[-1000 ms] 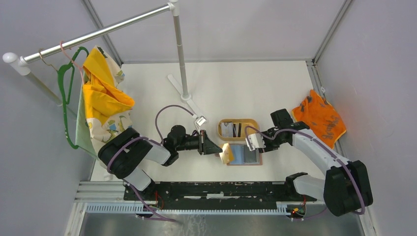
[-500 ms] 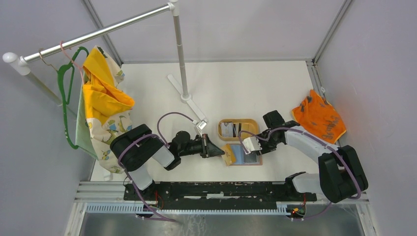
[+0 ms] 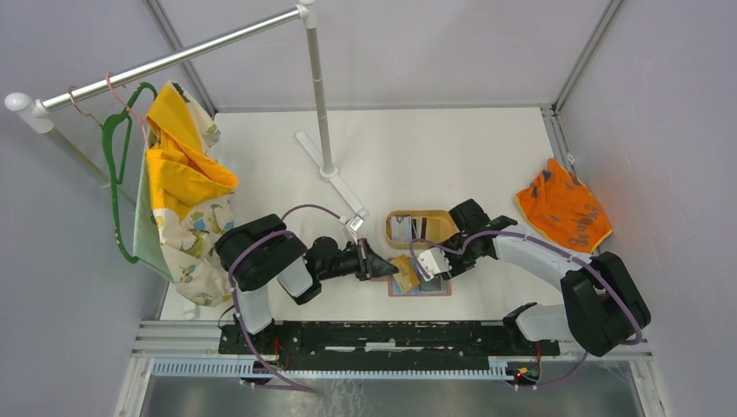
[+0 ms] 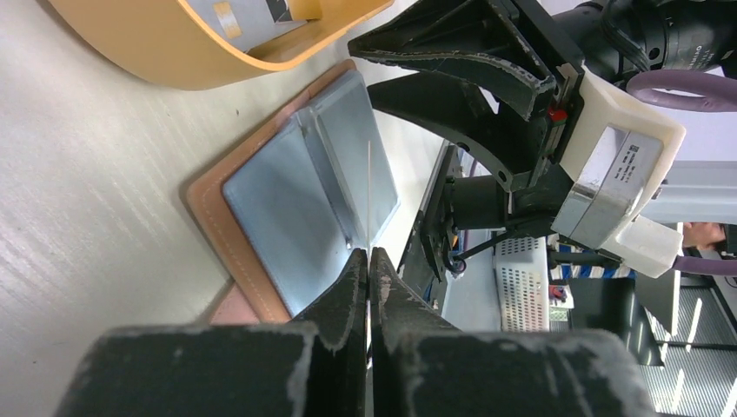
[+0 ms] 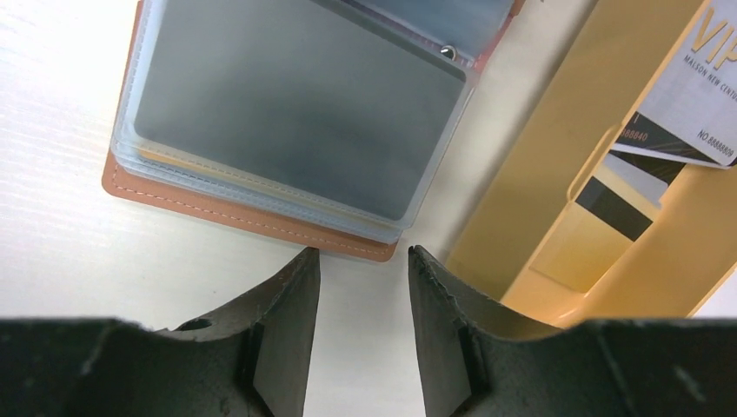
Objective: Put the credit cards into the card holder
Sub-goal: Insert the credit card into the card holder.
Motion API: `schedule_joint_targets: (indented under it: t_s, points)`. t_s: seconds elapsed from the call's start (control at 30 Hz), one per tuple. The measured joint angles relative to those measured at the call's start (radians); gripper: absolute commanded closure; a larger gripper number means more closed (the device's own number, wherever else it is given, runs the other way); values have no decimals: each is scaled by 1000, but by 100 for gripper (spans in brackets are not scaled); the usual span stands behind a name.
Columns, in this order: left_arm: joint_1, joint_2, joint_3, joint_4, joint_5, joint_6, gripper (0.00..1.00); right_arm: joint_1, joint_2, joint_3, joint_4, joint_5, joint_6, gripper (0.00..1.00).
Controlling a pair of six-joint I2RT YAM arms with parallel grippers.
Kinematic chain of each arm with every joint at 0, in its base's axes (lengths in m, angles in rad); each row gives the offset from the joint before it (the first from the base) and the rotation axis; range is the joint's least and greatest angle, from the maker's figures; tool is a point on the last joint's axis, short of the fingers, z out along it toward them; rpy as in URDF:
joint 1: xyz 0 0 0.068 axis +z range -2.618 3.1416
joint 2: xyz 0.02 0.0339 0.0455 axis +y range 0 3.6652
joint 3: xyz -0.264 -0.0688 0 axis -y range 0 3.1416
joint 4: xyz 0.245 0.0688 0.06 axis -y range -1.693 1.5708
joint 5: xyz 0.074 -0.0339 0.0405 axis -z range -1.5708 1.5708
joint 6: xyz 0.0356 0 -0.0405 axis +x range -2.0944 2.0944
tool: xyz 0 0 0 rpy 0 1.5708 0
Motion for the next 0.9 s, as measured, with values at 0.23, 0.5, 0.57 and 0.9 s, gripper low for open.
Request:
schedule_joint_targets:
  t_s: [0.23, 0.5, 0.57, 0.9]
  points:
    - [-10, 9, -7, 46, -19, -17, 98, 14, 3, 0, 5, -15, 19, 51]
    - [-10, 33, -8, 50, -41, -29, 98, 15, 3, 0, 7, -16, 28, 52]
    - [-10, 32, -9, 44, -45, -29, 98, 15, 3, 0, 8, -16, 29, 52]
    - [-10, -26, -9, -56, -53, -28, 98, 15, 3, 0, 9, -16, 35, 52]
